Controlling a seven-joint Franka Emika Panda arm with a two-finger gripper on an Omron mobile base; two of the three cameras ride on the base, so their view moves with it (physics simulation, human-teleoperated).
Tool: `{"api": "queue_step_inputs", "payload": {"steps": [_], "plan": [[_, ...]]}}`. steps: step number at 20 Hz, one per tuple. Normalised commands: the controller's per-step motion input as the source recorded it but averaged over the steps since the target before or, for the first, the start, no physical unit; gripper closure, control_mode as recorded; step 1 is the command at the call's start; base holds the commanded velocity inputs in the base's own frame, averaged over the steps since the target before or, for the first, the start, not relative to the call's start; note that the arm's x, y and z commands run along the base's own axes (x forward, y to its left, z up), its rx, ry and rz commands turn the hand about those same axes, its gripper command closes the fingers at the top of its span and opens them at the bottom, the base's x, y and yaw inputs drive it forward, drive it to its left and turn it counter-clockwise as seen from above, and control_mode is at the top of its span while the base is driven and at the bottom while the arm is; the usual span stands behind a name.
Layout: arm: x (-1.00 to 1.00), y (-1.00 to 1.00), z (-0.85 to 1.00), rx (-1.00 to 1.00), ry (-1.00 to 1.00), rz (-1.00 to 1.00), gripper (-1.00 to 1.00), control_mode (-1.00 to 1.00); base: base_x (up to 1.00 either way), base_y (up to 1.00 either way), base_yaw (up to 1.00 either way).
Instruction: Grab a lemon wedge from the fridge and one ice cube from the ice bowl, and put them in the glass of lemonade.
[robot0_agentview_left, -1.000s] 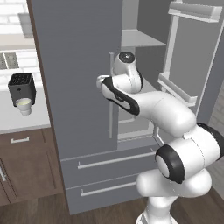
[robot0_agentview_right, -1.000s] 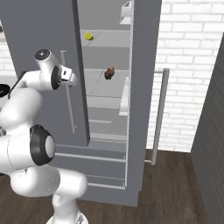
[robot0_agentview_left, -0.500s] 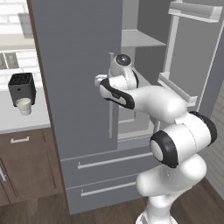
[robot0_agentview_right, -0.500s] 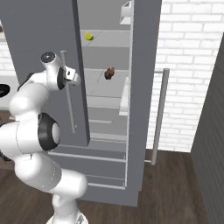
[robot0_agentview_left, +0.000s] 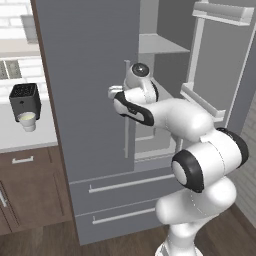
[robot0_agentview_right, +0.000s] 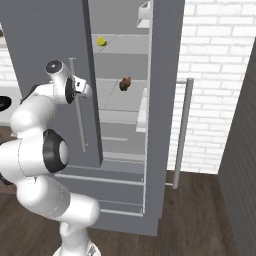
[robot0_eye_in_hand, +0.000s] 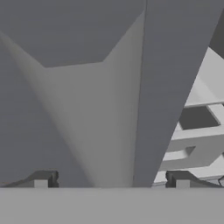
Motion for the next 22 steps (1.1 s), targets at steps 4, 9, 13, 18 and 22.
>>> {"api": "queue_step_inputs", "payload": {"steps": [4, 9, 13, 18, 22], "plan": [[0.11, 0.03, 0.00, 0.00, 0.00, 0.00, 1.00, -1.00, 0.00, 0.00, 0.00], [0.12, 0.11, -0.02, 0.00, 0.00, 0.00, 1.00, -1.00, 0.00, 0.00, 0.00], [0.03, 0.29, -0.01, 0.00, 0.00, 0.00, 1.00, -1.00, 0.00, 0.00, 0.00], [-0.45, 0.92, 0.09, -0.01, 0.00, 0.01, 1.00, -1.00, 0.00, 0.00, 0.00], [-0.87, 0.91, 0.42, -0.02, 0.00, 0.08, 1.00, -1.00, 0.00, 0.00, 0.00]]}}
